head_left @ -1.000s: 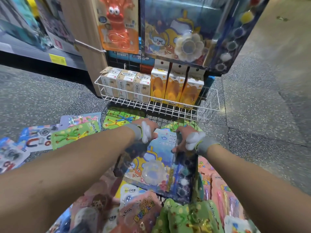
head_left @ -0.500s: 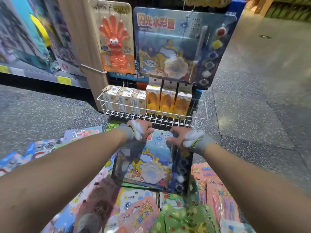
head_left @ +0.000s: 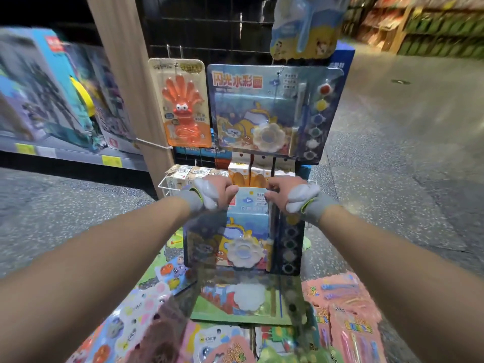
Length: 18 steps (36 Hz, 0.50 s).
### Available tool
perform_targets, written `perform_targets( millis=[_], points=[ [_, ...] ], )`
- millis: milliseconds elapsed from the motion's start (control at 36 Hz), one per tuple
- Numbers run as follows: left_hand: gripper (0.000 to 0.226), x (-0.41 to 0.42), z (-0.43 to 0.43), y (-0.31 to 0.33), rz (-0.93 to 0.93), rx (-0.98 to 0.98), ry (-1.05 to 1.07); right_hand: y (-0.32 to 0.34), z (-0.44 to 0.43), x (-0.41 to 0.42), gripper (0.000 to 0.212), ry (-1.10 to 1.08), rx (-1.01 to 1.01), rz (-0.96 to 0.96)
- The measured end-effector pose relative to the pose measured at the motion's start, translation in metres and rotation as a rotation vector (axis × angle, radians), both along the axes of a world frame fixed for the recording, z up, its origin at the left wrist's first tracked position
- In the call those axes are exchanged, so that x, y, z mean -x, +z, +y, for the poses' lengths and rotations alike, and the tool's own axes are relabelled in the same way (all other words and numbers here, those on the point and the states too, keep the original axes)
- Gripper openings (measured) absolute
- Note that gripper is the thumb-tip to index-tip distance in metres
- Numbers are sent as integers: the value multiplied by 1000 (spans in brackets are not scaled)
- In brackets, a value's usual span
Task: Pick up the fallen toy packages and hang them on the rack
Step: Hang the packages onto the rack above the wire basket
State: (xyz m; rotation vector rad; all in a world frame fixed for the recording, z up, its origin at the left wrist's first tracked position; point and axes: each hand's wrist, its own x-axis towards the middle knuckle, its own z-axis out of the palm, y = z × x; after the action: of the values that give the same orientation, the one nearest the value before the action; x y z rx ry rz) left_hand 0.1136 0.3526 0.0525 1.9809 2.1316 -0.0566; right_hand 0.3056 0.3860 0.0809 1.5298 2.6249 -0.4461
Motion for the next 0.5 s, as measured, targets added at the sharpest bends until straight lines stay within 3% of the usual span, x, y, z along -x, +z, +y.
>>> perform_targets(
  millis=[194, 333, 500],
  points=[
    [40, 16, 9, 35, -59, -124, 44, 42, 10, 7, 33, 27, -100, 11],
    [51, 13, 20, 71, 33, -296, 56, 72, 21, 3, 27, 25, -167, 117],
    [57, -1, 30, 116, 145, -362, 92, 105, 35, -1, 20, 10, -234, 167]
  ],
)
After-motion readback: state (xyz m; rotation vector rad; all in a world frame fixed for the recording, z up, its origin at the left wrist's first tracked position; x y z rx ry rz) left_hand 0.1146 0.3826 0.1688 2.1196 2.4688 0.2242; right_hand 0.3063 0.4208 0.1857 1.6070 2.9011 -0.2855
